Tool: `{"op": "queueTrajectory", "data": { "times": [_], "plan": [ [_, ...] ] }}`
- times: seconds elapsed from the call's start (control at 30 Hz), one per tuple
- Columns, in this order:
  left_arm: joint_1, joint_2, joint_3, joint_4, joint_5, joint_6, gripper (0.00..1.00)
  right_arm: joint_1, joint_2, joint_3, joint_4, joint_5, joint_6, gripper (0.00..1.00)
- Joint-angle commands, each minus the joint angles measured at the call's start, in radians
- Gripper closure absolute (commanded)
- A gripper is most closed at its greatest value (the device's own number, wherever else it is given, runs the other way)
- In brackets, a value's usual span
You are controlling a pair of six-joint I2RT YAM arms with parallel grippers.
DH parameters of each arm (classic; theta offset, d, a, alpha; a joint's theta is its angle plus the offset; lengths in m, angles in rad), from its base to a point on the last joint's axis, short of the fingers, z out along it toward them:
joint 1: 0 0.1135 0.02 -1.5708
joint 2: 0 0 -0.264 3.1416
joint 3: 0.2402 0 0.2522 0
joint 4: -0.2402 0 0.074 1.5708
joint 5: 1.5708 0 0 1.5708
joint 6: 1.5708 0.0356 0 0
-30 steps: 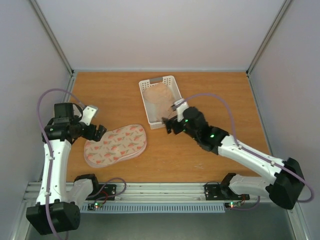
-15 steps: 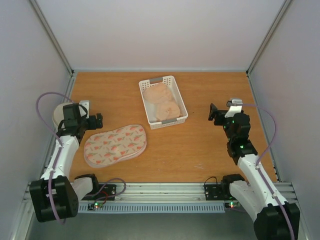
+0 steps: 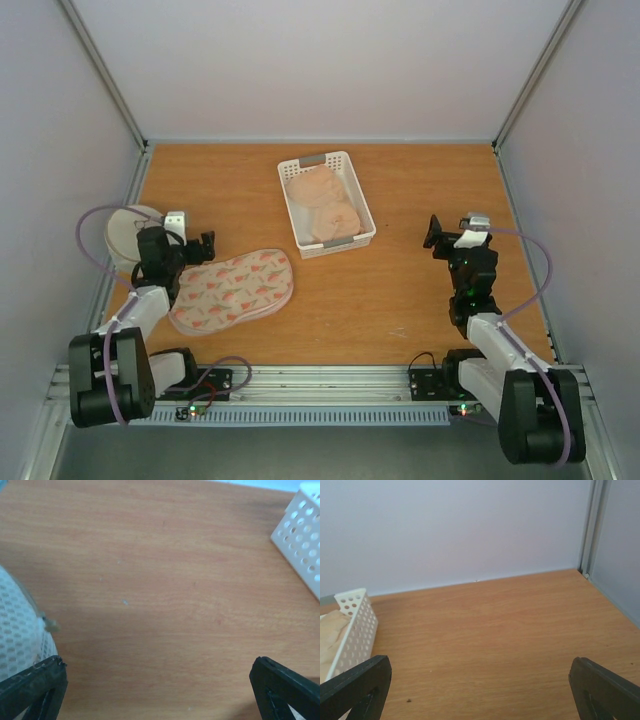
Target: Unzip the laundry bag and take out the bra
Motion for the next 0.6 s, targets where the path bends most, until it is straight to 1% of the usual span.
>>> {"op": "queueTrajectory", "data": {
  "times": [0.0, 0.13, 0.2, 0.27, 0.37, 0.47, 0.57],
  "plan": [
    [0.001, -0.008, -0.015, 0.220, 0.033, -0.038, 0.01, -0.024, 0.052, -0.023, 0.181, -0.012, -0.027, 0.01],
    [0.000, 0.001, -0.052, 0.291, -0.012, -0.062, 0.01, -0.038, 0.096, -0.069, 0.304, -0.077, -0.028, 0.02],
    [0.001, 0.019, -0.072, 0.320, 0.003, -0.055, 0.01, -0.043, 0.116, -0.081, 0.353, -0.099, -0.028, 0.02],
    [0.000, 0.022, -0.077, 0.324, 0.007, -0.049, 0.01, -0.050, 0.139, -0.082, 0.375, -0.112, -0.027, 0.02],
    [-0.001, 0.017, -0.099, 0.377, -0.024, -0.044, 0.01, -0.060, 0.170, -0.083, 0.394, -0.115, -0.019, 0.01],
    [-0.001, 0.013, -0.098, 0.366, -0.041, -0.051, 0.01, -0.069, 0.196, -0.088, 0.405, -0.118, -0.013, 0.02],
    [-0.002, 0.007, -0.097, 0.358, -0.014, -0.050, 0.01, -0.071, 0.209, -0.088, 0.407, -0.125, -0.009, 0.01]
  ]
}}
